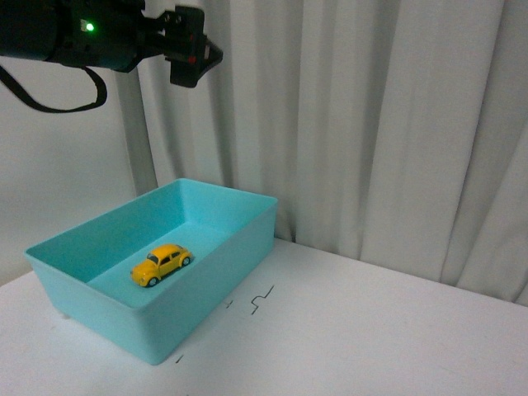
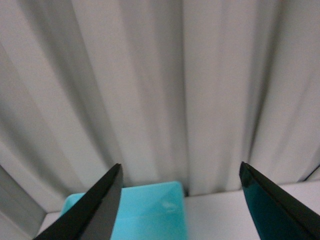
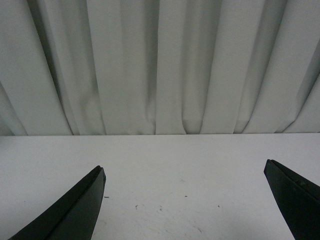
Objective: Wind up and store yellow beetle toy
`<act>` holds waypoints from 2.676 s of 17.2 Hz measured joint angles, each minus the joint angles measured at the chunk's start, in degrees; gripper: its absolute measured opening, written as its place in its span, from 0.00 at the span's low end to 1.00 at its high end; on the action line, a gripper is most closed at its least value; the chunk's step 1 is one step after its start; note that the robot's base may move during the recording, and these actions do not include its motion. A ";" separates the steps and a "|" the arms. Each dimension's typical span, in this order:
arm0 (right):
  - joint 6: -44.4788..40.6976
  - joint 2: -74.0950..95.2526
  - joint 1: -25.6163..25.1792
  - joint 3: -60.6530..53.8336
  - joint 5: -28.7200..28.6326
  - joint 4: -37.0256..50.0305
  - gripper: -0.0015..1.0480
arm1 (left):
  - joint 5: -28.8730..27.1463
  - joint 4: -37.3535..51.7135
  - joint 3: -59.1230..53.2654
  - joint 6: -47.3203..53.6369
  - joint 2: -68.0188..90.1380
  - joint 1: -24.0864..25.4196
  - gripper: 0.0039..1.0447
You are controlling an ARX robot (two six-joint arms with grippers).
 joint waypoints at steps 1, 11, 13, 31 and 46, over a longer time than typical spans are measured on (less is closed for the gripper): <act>0.02 0.00 0.00 0.00 0.00 0.02 0.94 | -2.54 5.90 -8.57 -5.18 -7.56 -3.41 0.58; 0.00 0.00 0.00 0.00 -0.02 0.04 0.94 | -12.87 10.78 -36.09 -10.51 -28.11 -12.92 0.01; 0.00 0.00 0.00 0.00 -0.02 0.04 0.94 | -12.81 10.69 -36.65 -10.51 -28.98 -13.25 0.01; 0.00 0.00 0.00 0.00 0.00 0.02 0.94 | -13.44 -3.26 -45.07 -10.54 -53.02 -12.81 0.01; 0.00 -0.02 0.00 0.00 0.00 0.04 0.94 | -13.53 -24.09 -45.03 -10.58 -72.57 -12.85 0.01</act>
